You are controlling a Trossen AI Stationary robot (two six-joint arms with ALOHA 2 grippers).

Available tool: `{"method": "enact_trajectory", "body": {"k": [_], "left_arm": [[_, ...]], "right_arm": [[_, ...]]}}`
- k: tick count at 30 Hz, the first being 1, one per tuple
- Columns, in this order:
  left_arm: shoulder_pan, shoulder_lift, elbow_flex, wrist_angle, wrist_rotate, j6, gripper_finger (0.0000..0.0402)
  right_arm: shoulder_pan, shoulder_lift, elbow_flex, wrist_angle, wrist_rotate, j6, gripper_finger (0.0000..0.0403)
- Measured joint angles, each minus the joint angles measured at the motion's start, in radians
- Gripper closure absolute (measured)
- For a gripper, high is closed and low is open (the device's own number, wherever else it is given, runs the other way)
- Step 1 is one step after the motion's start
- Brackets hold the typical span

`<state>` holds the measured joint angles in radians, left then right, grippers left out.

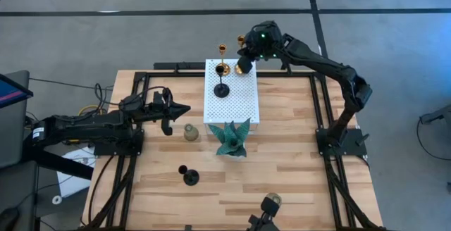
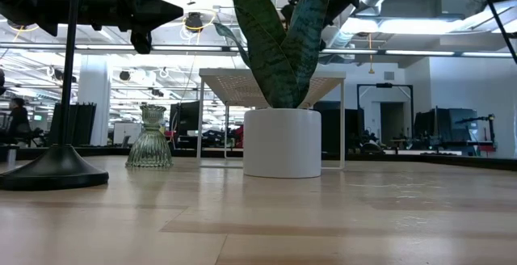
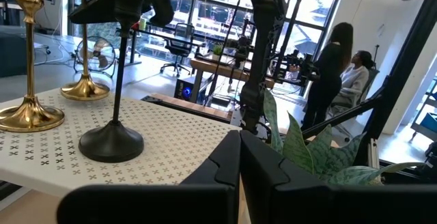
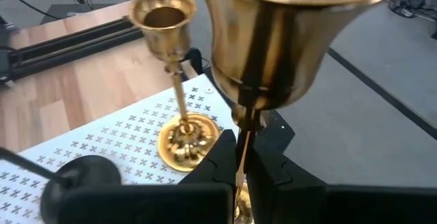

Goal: Pick & Place candle stick holders
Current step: Put the gold candle holder on the shelf aligned with the gold candle holder

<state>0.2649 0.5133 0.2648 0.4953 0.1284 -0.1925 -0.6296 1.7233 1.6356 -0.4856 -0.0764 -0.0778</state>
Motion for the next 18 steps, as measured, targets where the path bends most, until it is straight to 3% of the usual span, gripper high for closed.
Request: {"method": "enact_trajectory", "body": {"k": [18], "left_arm": [[0.000, 0.000, 0.000, 0.000, 0.000, 0.000, 0.0394]], "right_arm": [[0.007, 0.000, 0.000, -0.004, -0.005, 0.034, 0.0402]]}}
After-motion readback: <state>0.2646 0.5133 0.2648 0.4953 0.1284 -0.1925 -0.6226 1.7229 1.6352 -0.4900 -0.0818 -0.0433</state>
